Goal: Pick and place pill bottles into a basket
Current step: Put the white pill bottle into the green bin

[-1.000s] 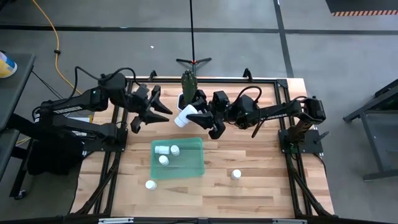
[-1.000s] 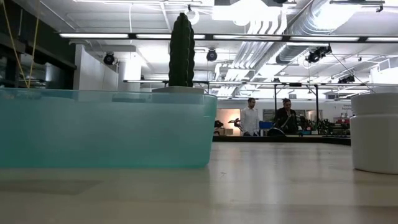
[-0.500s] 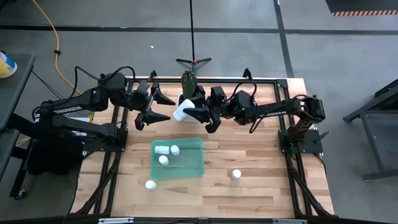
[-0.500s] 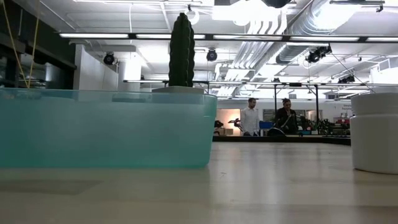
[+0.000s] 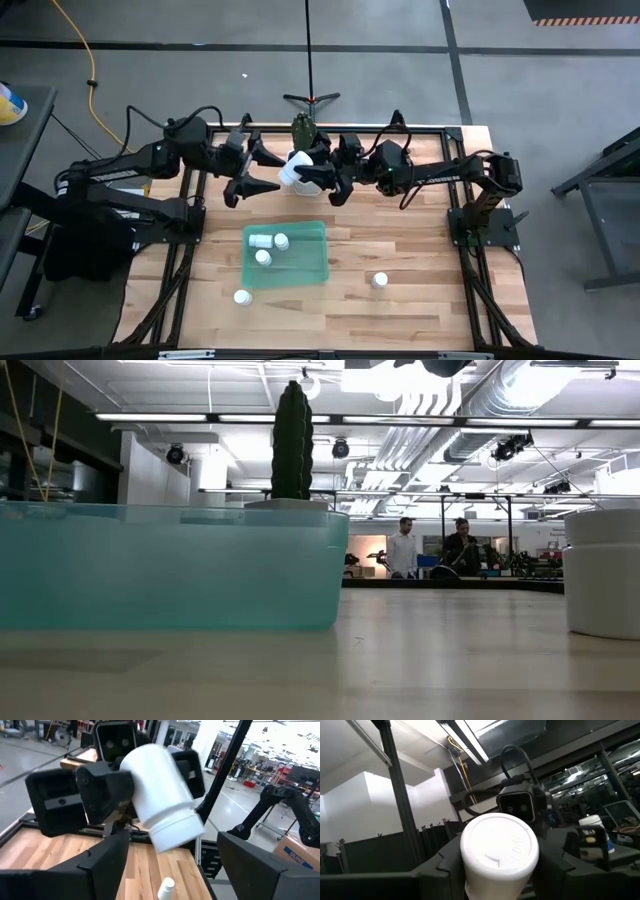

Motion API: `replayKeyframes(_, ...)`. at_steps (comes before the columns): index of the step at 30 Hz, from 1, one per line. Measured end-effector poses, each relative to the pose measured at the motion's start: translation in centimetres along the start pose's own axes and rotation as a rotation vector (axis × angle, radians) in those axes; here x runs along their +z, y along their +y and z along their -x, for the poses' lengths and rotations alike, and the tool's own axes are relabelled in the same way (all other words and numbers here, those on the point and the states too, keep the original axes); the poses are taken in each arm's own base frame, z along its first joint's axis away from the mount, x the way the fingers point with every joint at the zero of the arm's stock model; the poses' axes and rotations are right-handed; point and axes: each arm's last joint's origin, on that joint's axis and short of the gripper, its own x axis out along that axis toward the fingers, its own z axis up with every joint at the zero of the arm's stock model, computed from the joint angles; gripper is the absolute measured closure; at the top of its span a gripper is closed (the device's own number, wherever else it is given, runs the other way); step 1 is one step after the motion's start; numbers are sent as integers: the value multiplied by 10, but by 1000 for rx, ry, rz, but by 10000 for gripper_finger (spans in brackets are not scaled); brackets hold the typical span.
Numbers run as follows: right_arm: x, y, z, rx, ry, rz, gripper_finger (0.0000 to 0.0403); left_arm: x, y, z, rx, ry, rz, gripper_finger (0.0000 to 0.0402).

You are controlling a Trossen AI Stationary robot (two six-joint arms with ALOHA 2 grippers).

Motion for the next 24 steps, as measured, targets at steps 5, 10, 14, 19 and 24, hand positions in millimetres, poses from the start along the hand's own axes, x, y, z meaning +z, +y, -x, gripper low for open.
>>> replayKeyframes(5,1,-1,0,-2,0,2,246,-4,6,-13,0,9,6,59)
replayKeyframes(10,0,-1,0,-2,3,2,246,-1,8,-21,-11,-30,13,63)
replayKeyframes(14,0,-1,0,-3,8,3,246,-1,8,-22,-12,-35,12,66)
replayKeyframes(19,0,-2,0,-3,8,7,247,-1,8,-22,-12,-35,43,66)
replayKeyframes(24,1,-4,1,-7,7,12,247,-1,9,-22,10,-41,64,74)
